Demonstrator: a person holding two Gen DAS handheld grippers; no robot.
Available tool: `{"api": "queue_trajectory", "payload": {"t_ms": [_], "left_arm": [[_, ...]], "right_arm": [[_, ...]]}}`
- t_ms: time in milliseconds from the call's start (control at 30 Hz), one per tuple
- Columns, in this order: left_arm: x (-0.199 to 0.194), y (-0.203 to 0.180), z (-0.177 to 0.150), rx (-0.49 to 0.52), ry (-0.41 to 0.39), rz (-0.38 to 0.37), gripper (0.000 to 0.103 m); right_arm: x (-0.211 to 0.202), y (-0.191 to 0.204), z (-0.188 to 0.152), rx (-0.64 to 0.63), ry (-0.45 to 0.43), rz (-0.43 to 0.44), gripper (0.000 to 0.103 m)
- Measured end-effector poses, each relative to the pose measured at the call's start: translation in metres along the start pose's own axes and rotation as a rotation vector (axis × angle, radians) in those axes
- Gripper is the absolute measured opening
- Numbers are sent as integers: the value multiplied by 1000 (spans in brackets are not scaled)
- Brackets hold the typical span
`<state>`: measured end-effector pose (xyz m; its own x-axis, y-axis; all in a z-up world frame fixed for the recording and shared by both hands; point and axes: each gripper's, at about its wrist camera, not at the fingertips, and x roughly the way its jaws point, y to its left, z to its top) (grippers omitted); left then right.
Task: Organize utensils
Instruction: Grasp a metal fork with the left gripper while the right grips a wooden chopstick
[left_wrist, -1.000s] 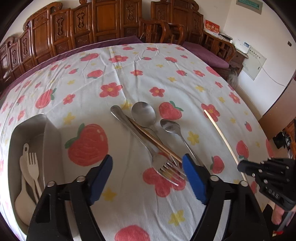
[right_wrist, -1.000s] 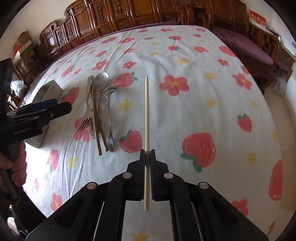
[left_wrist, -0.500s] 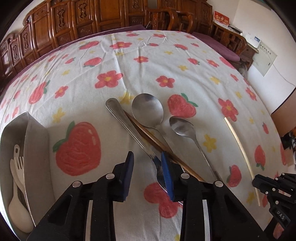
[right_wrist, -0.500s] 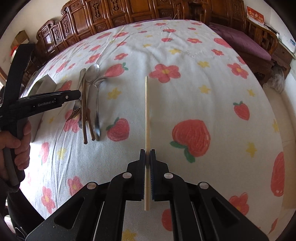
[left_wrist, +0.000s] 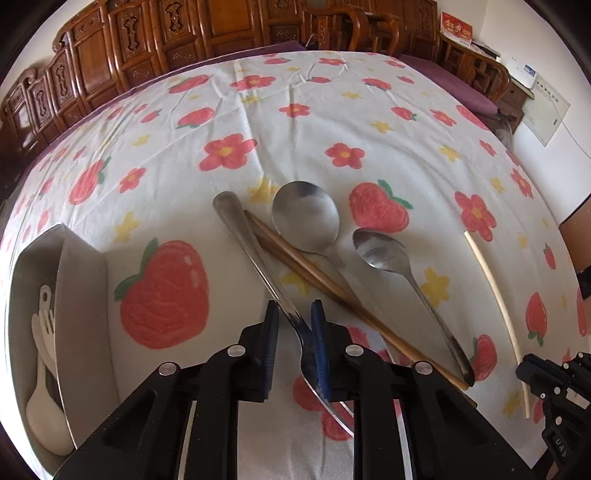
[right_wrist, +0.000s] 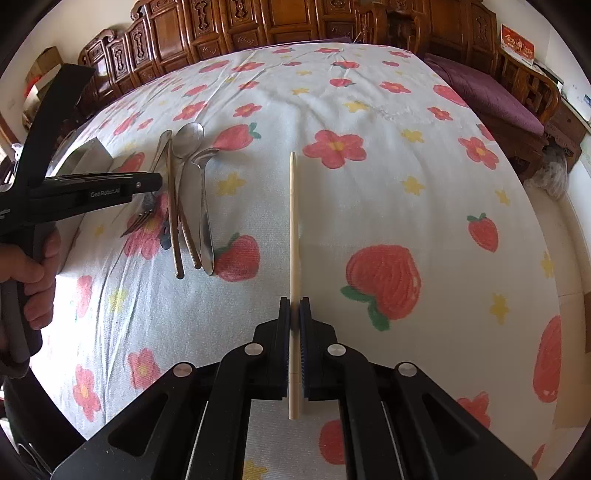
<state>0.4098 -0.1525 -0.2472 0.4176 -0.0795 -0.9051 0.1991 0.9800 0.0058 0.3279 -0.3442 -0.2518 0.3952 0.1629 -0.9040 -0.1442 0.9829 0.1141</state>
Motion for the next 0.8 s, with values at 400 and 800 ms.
{"api": "queue_trajectory", "payload": {"t_ms": [400, 800], "left_arm": [[3, 10, 7, -51, 31, -6, 15], [-5, 14, 1, -34, 17, 1, 6]], "right_arm": [[0, 4, 0, -36, -9, -18, 6], [0, 7, -1, -68, -17, -36, 6]]}}
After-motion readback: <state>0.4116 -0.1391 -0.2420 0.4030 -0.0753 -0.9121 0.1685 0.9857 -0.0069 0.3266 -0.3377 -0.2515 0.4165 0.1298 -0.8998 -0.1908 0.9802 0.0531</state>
